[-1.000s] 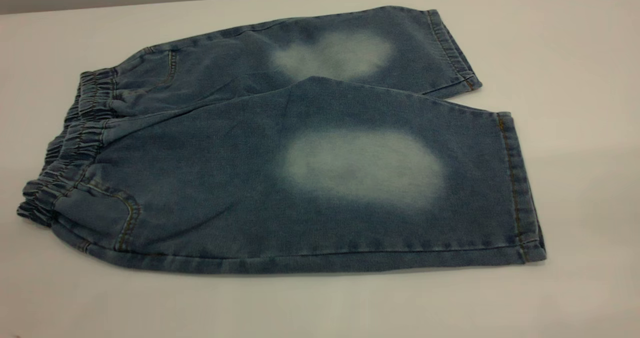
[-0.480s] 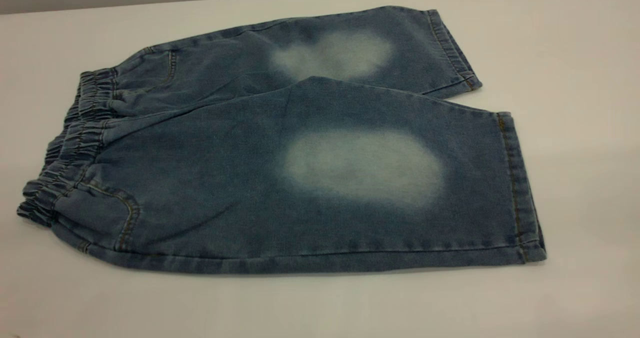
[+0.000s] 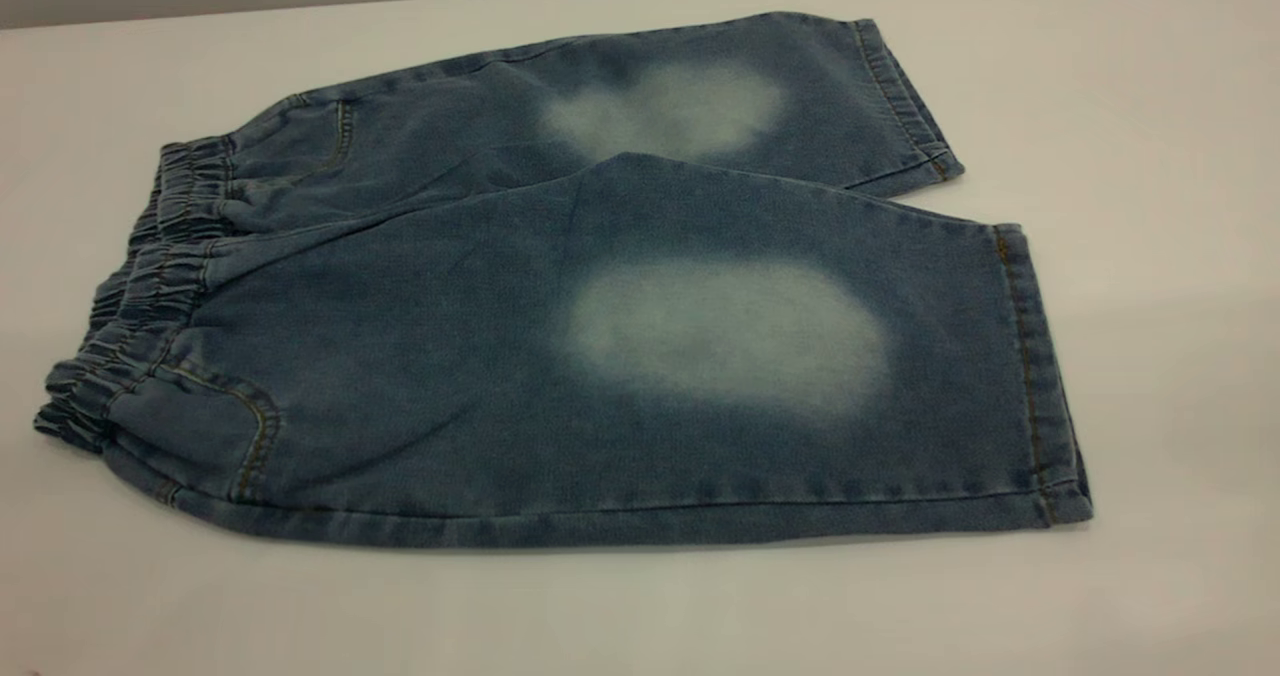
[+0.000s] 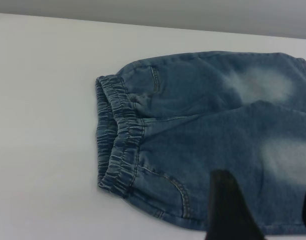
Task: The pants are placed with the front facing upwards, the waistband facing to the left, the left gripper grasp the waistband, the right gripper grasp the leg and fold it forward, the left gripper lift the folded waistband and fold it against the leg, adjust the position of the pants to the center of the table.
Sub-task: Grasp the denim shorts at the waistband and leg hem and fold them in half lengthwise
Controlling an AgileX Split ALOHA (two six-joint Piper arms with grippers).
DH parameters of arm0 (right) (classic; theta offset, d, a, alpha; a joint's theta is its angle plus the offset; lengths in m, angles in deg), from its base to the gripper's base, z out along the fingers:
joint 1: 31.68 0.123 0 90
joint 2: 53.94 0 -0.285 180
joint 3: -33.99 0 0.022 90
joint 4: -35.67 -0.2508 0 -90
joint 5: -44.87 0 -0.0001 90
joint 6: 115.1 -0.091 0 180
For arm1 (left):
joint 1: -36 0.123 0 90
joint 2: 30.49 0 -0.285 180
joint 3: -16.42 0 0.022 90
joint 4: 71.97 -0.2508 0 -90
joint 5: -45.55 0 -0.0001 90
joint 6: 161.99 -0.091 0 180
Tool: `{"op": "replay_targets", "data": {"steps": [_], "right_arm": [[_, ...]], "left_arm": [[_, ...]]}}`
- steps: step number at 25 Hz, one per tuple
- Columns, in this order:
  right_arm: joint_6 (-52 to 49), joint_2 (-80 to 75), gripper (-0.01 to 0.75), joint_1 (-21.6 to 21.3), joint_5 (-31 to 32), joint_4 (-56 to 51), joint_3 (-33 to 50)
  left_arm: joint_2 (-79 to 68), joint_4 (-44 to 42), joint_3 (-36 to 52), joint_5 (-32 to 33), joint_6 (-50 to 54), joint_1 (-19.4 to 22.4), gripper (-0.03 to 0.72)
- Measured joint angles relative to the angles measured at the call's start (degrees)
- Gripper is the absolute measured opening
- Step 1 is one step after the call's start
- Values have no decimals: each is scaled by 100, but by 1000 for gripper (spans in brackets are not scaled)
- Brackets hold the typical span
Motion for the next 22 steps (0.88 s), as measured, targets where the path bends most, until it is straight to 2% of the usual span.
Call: {"op": "replay_targets", "data": {"steps": [7,11,14,19,22], "right_arm": [[-41,-17,359,0,-17,5,-88],[-9,-561,395,0,-46,-53,-435],[191,-1299,418,0,-152,-170,-688],[569,-2718,424,0,-656,-712,-700],[909,-3477,424,0,-1186,-1075,-700]], "left_arm": [[-156,-21,-99,-31,271,0,341],[-720,-113,-521,-12,572,0,341],[-1371,-514,-952,38,572,0,341],[-2742,-1095,-1200,58,604,0,341],[-3574,-1077,-1200,-295,538,0,341]]}}
